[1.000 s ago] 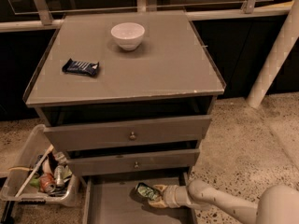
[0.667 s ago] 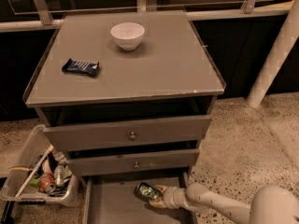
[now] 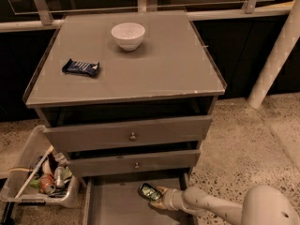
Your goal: Place green can into bottom drawer
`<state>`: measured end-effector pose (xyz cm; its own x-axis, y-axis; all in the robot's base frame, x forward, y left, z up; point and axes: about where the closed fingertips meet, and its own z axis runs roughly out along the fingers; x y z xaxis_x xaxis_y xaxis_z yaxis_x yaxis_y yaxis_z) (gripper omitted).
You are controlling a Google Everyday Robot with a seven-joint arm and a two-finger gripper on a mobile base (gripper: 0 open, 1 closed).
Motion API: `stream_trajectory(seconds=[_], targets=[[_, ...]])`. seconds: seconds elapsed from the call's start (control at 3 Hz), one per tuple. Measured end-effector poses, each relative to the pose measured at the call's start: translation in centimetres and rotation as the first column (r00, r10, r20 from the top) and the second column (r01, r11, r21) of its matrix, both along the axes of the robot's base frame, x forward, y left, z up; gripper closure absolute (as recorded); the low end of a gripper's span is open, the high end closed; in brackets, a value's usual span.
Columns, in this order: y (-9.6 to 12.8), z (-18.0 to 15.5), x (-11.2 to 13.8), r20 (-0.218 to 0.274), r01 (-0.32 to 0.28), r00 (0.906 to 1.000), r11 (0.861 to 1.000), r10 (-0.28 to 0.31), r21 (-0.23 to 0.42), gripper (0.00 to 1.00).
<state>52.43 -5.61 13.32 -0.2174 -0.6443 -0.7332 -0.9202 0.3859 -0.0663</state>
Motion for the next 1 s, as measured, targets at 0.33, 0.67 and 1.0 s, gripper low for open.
stream_trajectory(seconds=[0.33, 0.67, 1.0], targets=[[0.00, -0.02, 0.01, 0.000, 0.001, 1.0000, 1.000, -0.001, 0.000, 0.82], [0.01, -0.02, 0.01, 0.000, 0.001, 1.0000, 1.000, -0.001, 0.000, 0.59], [0.01, -0.02, 0.01, 0.000, 0.001, 1.0000, 1.000, -0.001, 0.000, 0.36]])
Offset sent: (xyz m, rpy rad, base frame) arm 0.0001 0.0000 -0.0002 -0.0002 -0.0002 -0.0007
